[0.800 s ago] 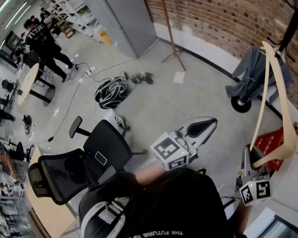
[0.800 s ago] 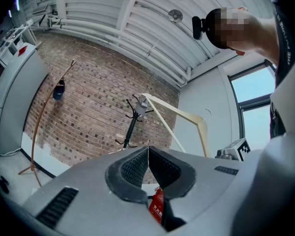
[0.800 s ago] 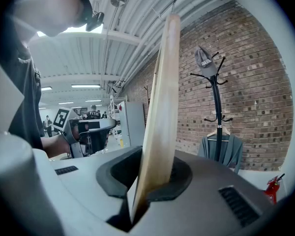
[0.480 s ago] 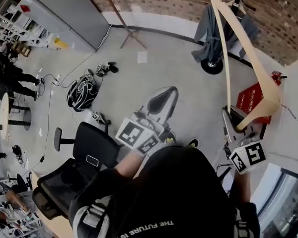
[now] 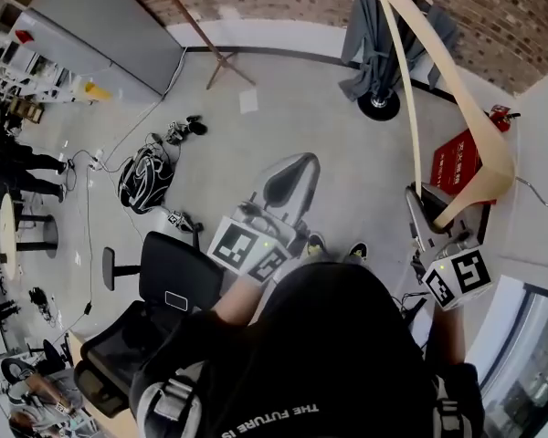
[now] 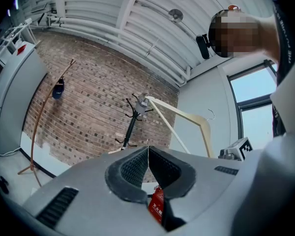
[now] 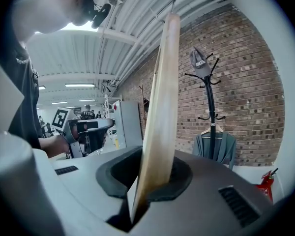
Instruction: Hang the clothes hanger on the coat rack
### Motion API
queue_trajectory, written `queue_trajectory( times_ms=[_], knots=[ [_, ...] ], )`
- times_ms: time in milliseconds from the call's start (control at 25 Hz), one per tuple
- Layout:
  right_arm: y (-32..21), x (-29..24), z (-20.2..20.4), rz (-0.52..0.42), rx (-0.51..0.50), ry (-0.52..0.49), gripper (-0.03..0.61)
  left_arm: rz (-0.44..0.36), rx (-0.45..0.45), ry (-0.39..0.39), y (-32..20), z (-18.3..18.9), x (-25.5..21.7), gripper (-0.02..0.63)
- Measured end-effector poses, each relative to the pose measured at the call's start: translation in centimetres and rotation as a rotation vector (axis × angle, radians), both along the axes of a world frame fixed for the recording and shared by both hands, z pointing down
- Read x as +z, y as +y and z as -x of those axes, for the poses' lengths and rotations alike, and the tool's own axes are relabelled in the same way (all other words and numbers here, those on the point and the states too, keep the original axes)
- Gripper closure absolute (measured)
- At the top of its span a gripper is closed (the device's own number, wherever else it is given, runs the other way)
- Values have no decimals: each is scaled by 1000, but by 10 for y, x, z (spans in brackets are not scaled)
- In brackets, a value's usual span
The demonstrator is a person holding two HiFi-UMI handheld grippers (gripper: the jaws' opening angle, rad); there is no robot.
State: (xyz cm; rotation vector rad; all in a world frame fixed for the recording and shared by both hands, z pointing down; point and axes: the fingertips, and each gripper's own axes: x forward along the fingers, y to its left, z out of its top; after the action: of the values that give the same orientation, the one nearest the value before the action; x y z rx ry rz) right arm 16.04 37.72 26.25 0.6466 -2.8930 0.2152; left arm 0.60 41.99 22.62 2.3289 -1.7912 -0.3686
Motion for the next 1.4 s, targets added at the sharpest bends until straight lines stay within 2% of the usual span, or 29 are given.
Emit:
queue_trajectory(
  times_ms=[280, 800, 1120, 1400],
  knots=[
    [-3, 5, 11, 26, 43, 0, 533, 2, 22, 10, -5, 18, 11, 594],
    [-10, 13, 61, -1, 72, 39, 533, 1, 69, 23, -21, 62, 22, 592],
    [-59, 33, 65, 12, 83, 25, 532, 5, 83, 3, -68, 66, 37, 592],
    [-143, 46, 61, 12, 68, 31, 532, 6, 86, -12, -148, 64, 37, 594]
  ],
)
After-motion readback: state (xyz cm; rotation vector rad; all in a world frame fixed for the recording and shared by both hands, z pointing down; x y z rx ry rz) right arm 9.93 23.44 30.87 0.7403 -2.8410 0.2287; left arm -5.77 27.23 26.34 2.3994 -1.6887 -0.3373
